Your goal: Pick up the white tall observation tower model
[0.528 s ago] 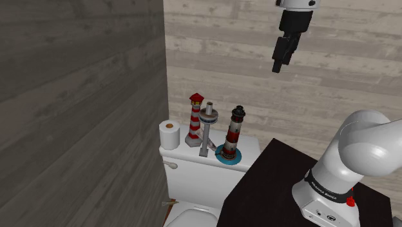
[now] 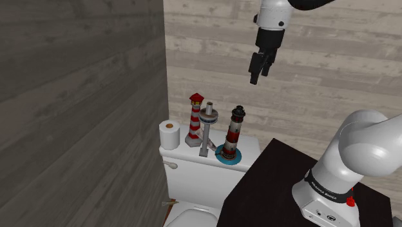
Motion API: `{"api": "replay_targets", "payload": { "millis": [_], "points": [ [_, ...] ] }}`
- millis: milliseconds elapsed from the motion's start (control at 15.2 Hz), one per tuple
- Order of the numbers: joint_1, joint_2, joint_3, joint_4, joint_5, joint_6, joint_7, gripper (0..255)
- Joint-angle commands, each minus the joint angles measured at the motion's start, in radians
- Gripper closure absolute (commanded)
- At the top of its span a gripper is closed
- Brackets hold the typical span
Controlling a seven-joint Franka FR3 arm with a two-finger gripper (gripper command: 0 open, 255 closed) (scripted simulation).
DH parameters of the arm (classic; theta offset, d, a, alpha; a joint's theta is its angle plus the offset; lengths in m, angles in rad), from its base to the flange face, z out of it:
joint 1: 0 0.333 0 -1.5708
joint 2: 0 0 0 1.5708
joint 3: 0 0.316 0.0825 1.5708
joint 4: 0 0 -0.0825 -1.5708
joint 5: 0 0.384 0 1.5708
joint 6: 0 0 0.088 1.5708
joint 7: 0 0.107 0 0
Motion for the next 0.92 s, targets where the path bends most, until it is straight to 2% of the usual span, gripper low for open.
{"api": "replay_targets", "payload": {
  "millis": [0,396,858],
  "points": [
    [0.005,0.06,0.016,-0.006,0.013,0.071,0.02,0],
    [0.017,0.239,0.058,0.005,0.035,0.252,0.069,0],
    [0.027,0.48,0.104,0.082,0.034,0.432,0.129,0]
  ]
}}
